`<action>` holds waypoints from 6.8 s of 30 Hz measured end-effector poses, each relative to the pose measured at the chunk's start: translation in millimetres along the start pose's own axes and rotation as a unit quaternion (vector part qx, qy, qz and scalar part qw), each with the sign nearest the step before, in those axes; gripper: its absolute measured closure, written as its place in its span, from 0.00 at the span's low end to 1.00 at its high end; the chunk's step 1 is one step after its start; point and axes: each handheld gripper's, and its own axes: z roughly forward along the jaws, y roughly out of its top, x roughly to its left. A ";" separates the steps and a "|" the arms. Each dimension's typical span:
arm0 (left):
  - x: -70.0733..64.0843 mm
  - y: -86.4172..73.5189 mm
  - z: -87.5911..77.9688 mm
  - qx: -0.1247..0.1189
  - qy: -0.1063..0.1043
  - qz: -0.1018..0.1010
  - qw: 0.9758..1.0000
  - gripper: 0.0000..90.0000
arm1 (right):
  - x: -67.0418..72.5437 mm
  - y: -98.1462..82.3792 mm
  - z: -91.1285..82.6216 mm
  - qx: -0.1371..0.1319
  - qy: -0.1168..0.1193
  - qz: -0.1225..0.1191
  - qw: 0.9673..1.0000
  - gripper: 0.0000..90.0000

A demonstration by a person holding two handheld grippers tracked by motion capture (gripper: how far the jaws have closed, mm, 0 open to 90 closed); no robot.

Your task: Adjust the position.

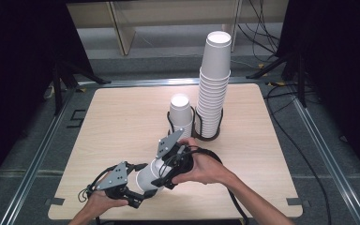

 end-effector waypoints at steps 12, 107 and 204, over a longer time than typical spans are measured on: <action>3.8 -4.7 -0.3 -0.037 -0.009 -0.029 0.999 0.09 | 1.6 -6.3 -6.4 -0.031 0.000 0.020 0.999 0.26; 6.3 1.5 -9.4 -0.118 -0.036 -0.054 0.991 0.10 | -11.9 -46.3 -8.5 -0.218 0.078 0.062 0.971 0.27; 0.7 4.1 -9.2 -0.078 -0.060 -0.003 0.995 0.13 | -2.0 -21.5 -17.1 0.003 0.044 -0.072 0.996 0.28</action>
